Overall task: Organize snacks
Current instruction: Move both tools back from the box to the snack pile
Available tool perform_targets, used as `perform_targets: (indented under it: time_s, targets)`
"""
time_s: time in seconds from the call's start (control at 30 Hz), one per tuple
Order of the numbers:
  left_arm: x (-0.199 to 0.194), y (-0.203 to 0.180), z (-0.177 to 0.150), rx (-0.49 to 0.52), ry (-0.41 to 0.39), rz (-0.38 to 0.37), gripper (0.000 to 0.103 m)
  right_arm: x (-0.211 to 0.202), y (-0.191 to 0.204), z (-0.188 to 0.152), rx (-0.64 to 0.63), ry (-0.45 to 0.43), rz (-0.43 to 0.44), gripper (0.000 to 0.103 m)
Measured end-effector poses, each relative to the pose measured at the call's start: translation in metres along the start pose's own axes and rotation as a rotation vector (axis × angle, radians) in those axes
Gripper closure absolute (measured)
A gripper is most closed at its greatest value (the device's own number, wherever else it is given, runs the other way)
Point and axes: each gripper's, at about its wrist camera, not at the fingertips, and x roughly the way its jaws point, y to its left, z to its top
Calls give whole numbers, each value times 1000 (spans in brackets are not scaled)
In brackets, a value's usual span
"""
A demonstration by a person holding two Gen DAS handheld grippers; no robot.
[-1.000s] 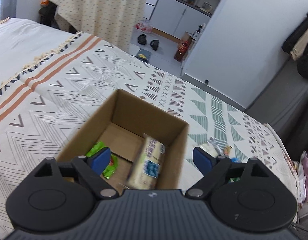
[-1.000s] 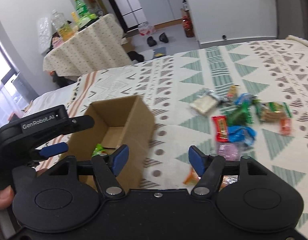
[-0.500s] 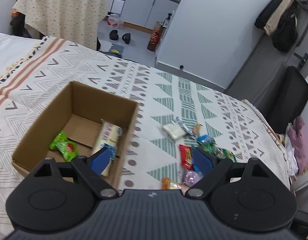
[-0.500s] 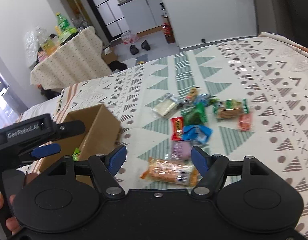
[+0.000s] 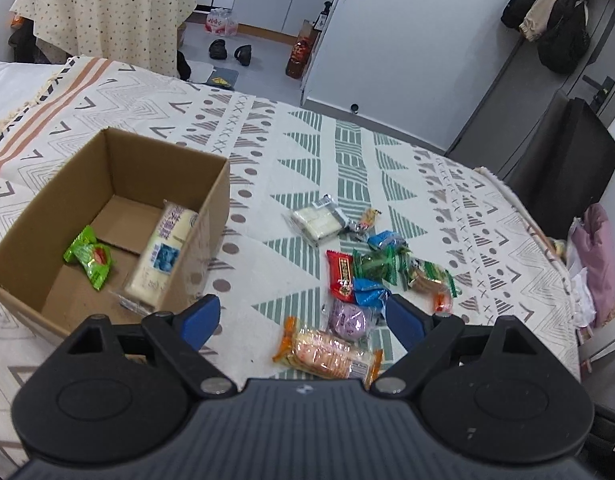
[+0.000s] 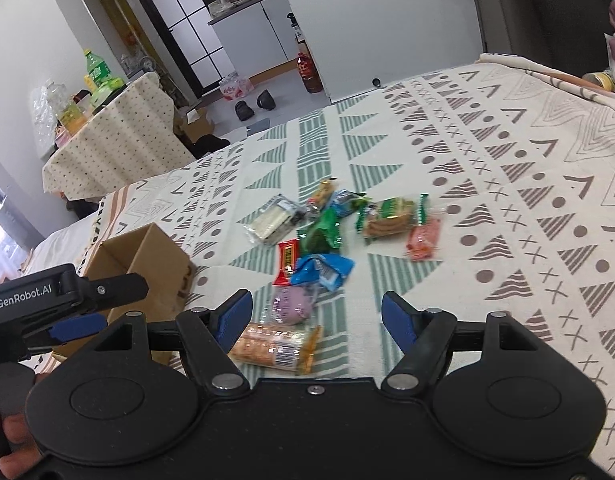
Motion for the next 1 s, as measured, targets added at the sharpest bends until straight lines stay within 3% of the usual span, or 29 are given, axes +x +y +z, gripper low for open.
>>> perform_targets:
  time_s: [0.9, 1.0]
  targets:
    - [74, -50, -32, -101, 90, 228, 21, 36, -84, -2, 104, 15, 48, 33]
    - [85, -54, -35, -116, 98, 246, 23, 48, -87, 1, 92, 21, 15, 33]
